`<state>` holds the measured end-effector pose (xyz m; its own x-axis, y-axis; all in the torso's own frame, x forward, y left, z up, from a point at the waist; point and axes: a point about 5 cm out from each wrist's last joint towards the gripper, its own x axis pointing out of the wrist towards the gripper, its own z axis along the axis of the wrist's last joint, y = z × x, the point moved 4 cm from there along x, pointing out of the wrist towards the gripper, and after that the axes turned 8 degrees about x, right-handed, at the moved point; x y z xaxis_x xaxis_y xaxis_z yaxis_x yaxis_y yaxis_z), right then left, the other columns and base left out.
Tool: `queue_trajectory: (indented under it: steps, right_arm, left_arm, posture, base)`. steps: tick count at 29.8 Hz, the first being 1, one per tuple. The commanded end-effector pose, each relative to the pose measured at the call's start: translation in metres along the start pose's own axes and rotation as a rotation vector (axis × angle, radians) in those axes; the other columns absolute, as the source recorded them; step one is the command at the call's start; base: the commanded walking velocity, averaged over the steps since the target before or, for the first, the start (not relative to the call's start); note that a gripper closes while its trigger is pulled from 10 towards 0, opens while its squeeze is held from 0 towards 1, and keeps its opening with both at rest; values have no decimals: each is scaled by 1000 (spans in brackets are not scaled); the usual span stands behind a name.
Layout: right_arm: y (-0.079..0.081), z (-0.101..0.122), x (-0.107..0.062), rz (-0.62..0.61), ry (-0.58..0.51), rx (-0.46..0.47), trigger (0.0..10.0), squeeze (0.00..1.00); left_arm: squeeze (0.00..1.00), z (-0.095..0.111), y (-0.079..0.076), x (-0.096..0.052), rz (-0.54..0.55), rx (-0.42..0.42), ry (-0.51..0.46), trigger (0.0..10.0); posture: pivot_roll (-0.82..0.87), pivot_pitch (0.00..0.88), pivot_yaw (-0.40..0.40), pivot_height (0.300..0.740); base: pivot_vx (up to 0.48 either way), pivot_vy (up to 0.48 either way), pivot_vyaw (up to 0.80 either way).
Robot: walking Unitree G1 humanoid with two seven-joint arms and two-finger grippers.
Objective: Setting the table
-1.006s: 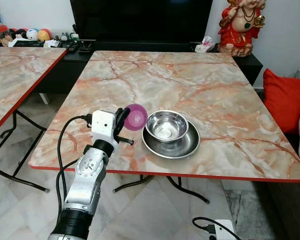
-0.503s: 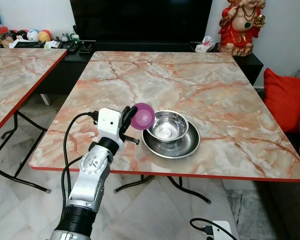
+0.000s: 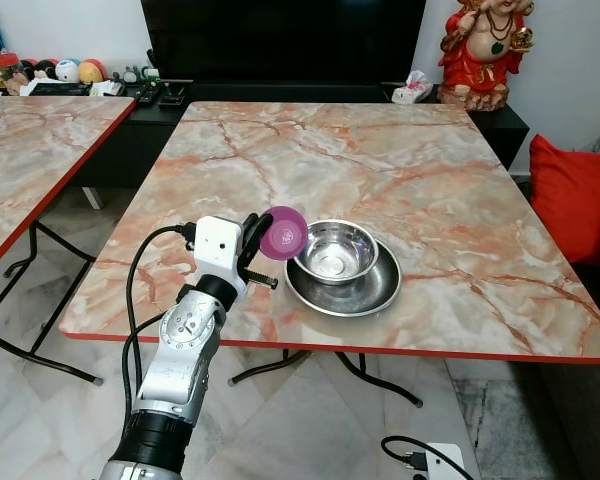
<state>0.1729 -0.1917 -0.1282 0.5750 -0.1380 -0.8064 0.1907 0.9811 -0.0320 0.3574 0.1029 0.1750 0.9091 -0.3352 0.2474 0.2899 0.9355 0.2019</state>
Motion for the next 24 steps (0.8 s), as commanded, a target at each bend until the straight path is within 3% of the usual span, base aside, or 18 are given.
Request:
queue_trajectory:
  steps: [1, 5, 7, 24]
  right_arm:
    - [1, 0, 0, 9, 0, 13, 10000, 0]
    - [1, 0, 0, 14, -2, 18, 10000, 0]
    - [1, 0, 0, 15, 1, -17, 10000, 0]
    - [2, 1, 0, 24, -1, -30, 10000, 0]
  left_arm:
    - [0, 1, -2, 0, 0, -7, 1, 10000]
    - [0, 2, -1, 0, 8, -12, -4, 10000]
    - [0, 3, 1, 2, 13, -11, -4, 10000]
    - [0, 3, 3, 1, 22, -2, -2, 10000]
  posture:
    - [8, 0, -6, 740]
    - [8, 0, -8, 740]
    - [10, 0, -11, 740]
    - [20, 0, -14, 740]
  base:
    - [0, 0, 0]
    - [0, 0, -363]
    - [0, 0, 0]
    - [14, 0, 0]
